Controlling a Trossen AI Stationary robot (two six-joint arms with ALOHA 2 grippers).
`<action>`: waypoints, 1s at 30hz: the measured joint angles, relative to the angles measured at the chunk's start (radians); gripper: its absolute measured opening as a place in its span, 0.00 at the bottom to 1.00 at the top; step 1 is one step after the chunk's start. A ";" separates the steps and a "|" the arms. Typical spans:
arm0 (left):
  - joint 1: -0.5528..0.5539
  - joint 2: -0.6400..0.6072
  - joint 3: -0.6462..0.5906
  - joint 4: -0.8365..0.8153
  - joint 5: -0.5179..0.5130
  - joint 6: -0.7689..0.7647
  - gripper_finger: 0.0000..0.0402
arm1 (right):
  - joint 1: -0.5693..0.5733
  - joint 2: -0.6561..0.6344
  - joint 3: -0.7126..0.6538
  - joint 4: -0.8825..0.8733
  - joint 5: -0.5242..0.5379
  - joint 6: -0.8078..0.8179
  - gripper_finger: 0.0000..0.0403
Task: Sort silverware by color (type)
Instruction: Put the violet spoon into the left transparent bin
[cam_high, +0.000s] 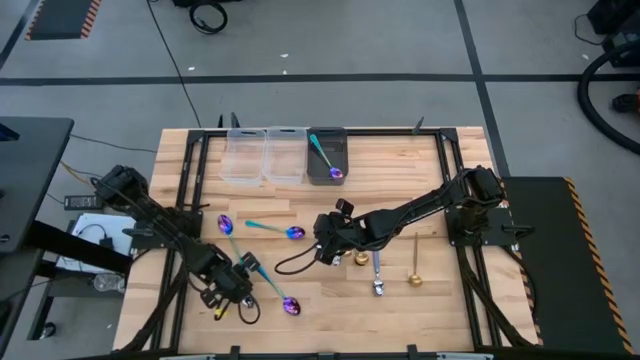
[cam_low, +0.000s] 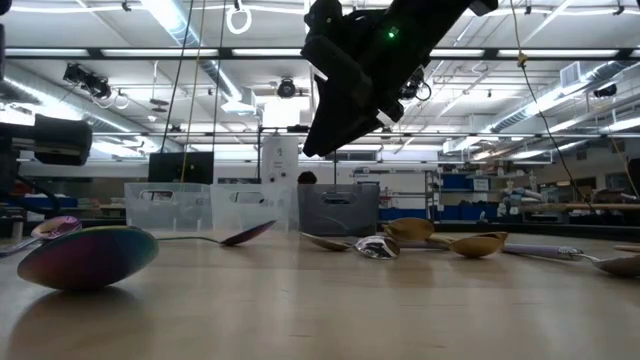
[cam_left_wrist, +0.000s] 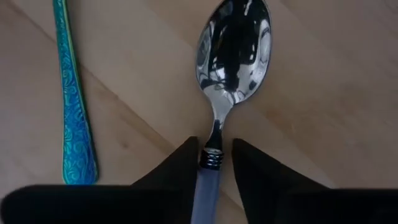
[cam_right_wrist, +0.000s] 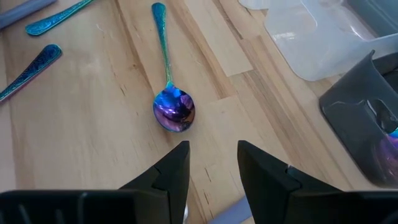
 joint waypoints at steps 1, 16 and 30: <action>-0.003 0.000 0.000 -0.004 0.001 0.000 0.22 | 0.000 0.000 0.000 0.000 0.000 0.000 0.36; -0.124 -0.033 0.024 -0.061 -0.248 0.036 0.10 | 0.000 0.000 -0.030 0.003 0.000 0.012 0.36; -0.141 -0.045 0.038 -0.064 -0.286 -0.013 0.00 | 0.000 0.000 -0.032 0.010 0.000 0.009 0.36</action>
